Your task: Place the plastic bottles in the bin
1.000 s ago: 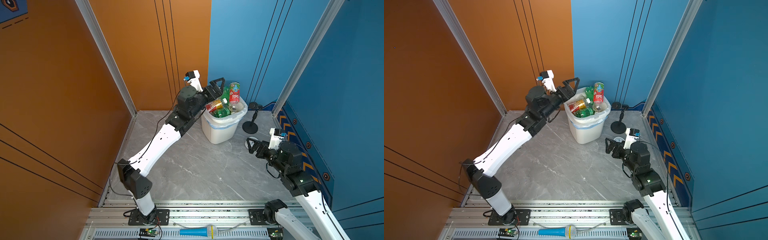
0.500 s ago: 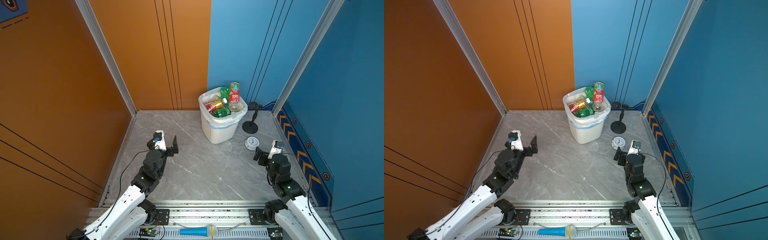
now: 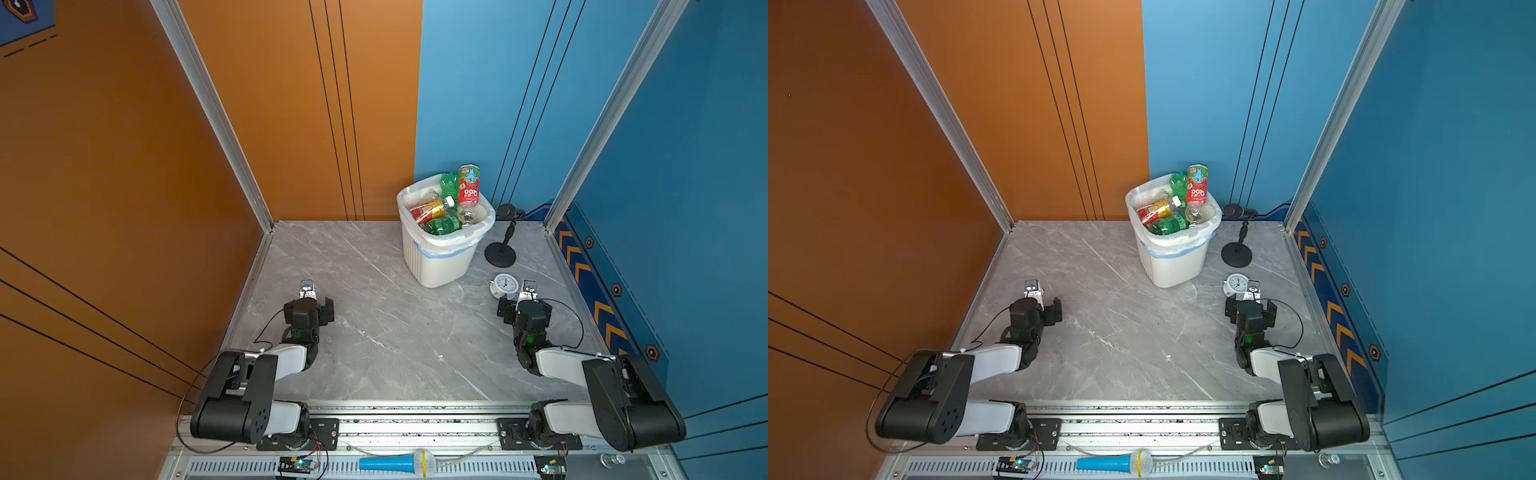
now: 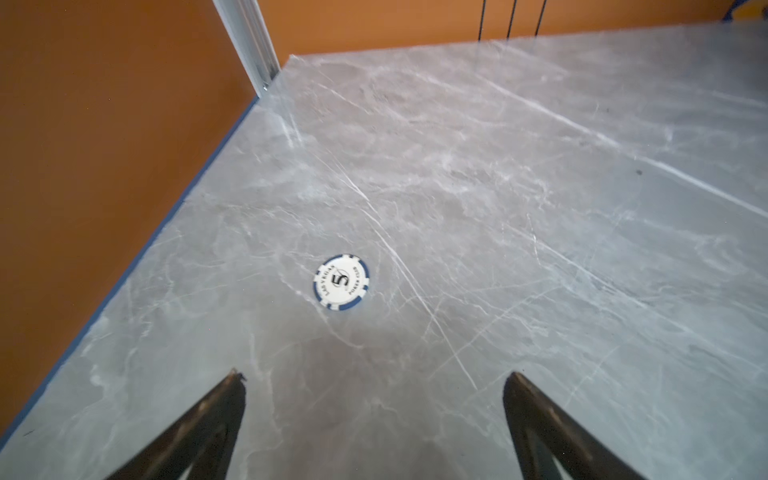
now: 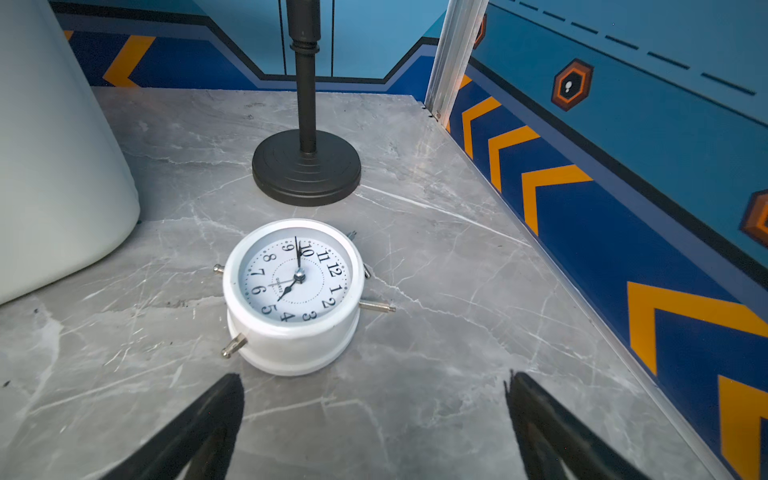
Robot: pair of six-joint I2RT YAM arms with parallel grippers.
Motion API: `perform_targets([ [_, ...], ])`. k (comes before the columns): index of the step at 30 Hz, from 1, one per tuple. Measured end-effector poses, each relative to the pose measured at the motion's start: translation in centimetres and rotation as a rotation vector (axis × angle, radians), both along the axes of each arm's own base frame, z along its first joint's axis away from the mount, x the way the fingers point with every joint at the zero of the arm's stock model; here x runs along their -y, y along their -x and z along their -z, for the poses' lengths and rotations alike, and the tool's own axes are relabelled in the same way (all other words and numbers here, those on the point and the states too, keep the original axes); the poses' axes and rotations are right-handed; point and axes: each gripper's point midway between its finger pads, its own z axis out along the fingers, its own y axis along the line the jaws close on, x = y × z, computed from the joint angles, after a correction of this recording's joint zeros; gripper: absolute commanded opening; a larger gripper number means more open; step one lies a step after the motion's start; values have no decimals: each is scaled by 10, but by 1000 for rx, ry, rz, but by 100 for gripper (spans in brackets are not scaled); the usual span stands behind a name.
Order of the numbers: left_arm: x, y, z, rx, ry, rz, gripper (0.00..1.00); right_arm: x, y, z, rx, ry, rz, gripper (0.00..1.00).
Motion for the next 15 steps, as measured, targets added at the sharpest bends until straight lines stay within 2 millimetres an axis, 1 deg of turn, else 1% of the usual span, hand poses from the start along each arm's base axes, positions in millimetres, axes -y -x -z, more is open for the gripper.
perform_targets([
  [2, 2, -14, 2, 29, 5, 16, 98, -4, -7, 5, 15, -7, -23, 100],
  [4, -2, -13, 4, 40, 12, 12, 98, -9, -11, 13, 8, -4, -50, 100],
  [5, -3, -13, 3, 53, 14, 9, 98, -10, -12, 16, 0, -3, -59, 100],
  [12, -3, -22, -12, 109, 25, 18, 98, -12, -25, 2, 41, -18, -80, 100],
  [15, -3, -23, -13, 112, 25, 18, 98, -9, -32, -2, 43, -35, -85, 99],
])
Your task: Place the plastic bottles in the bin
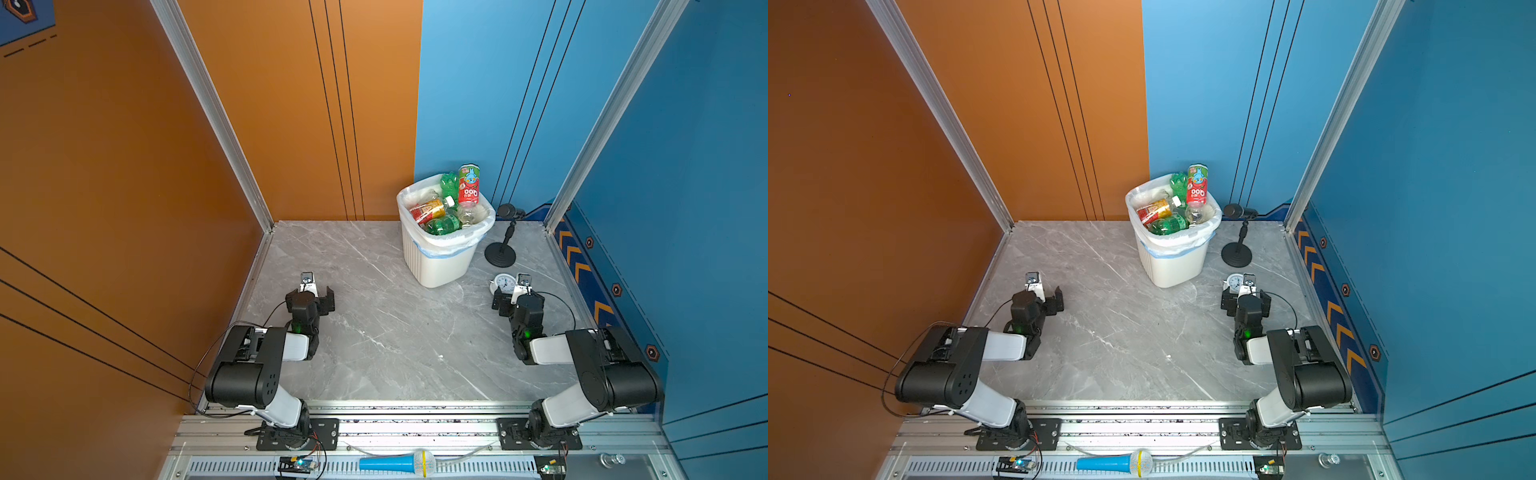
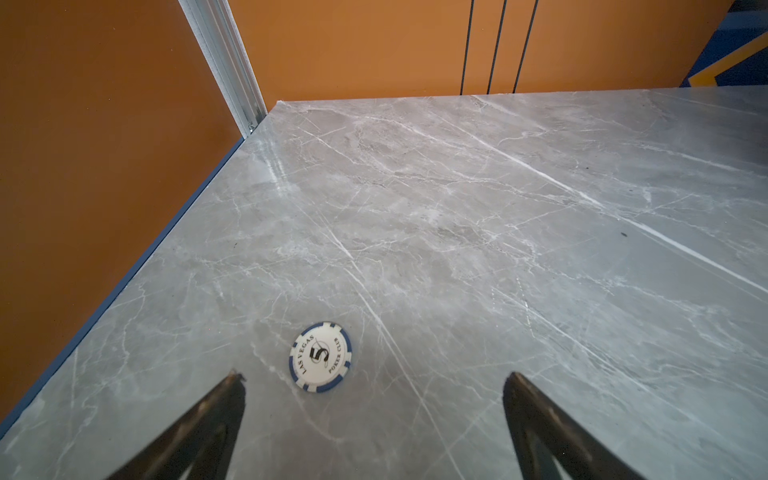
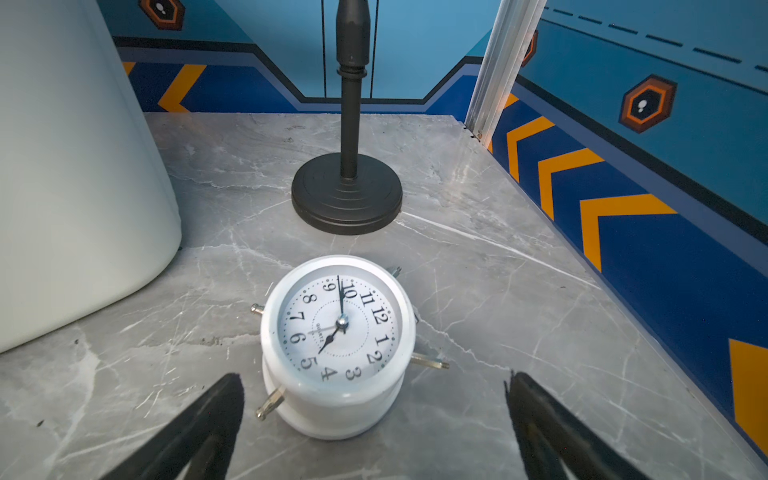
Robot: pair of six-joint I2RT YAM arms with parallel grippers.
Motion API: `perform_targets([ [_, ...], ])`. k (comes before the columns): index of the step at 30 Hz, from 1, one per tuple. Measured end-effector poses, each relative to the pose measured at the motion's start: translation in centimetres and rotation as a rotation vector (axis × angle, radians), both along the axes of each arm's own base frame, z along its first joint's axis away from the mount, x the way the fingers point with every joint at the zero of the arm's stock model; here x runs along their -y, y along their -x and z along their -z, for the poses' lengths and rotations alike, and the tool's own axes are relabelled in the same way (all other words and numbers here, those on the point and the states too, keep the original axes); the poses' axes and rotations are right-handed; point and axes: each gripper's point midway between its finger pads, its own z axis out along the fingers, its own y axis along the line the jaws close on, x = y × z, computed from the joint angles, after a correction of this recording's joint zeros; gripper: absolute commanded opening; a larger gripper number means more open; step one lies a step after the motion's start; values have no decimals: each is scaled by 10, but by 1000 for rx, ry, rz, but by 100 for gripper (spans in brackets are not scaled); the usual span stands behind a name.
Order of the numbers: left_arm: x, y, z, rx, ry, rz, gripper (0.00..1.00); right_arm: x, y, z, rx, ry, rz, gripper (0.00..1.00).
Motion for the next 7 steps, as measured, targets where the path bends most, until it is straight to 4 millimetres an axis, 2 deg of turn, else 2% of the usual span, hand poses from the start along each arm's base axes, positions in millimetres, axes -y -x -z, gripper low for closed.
perform_targets([
  [7, 0, 0, 0, 0, 0, 1, 98, -2, -4, 0, -8, -13, -23, 100],
])
